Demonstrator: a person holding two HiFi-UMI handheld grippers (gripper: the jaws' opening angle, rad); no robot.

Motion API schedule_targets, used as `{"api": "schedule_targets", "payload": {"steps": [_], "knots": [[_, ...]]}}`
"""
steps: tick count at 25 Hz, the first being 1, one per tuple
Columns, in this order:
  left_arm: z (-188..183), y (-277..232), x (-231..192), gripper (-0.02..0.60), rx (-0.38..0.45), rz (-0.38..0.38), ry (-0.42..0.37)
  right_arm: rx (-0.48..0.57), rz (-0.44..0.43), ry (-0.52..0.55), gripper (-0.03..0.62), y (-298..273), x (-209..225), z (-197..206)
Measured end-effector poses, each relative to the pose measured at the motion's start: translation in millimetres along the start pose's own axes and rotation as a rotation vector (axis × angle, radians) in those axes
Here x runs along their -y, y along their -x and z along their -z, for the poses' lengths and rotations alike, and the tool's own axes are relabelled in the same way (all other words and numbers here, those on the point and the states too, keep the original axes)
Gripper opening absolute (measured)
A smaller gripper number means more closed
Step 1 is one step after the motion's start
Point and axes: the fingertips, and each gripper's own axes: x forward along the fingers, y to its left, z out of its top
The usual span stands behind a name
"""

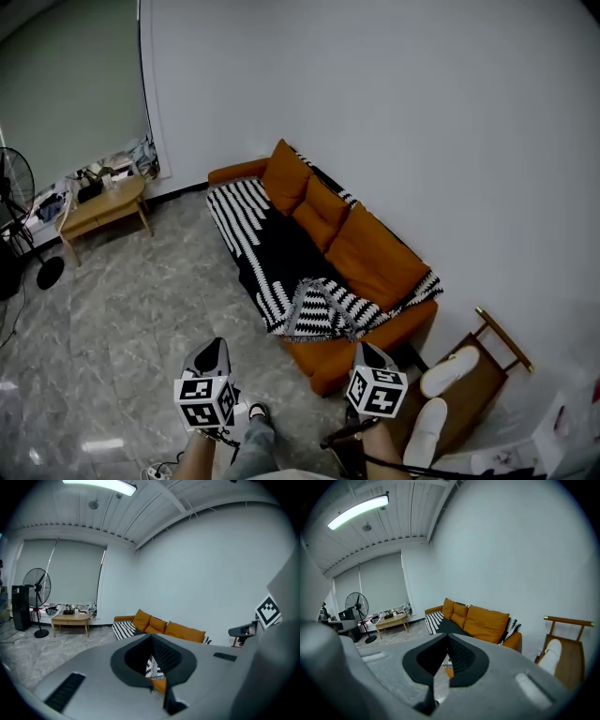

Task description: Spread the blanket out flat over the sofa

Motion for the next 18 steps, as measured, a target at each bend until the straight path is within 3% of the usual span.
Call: {"api": "schedule_targets", "payload": {"steps": [10, 18], "knots": [[-52.6, -117.1, -44.1, 0.003, -0.025, 0.090, -0.037, -0.001, 0.070, -0.034, 0.005, -90.5, -24.8, -46.0], [-74.1, -198.8, -66.2, 0.003, -0.054, 0.173, -0.049, -0.008, 0.137, -0.048, 0.005, -145.9, -37.3, -72.6]]}}
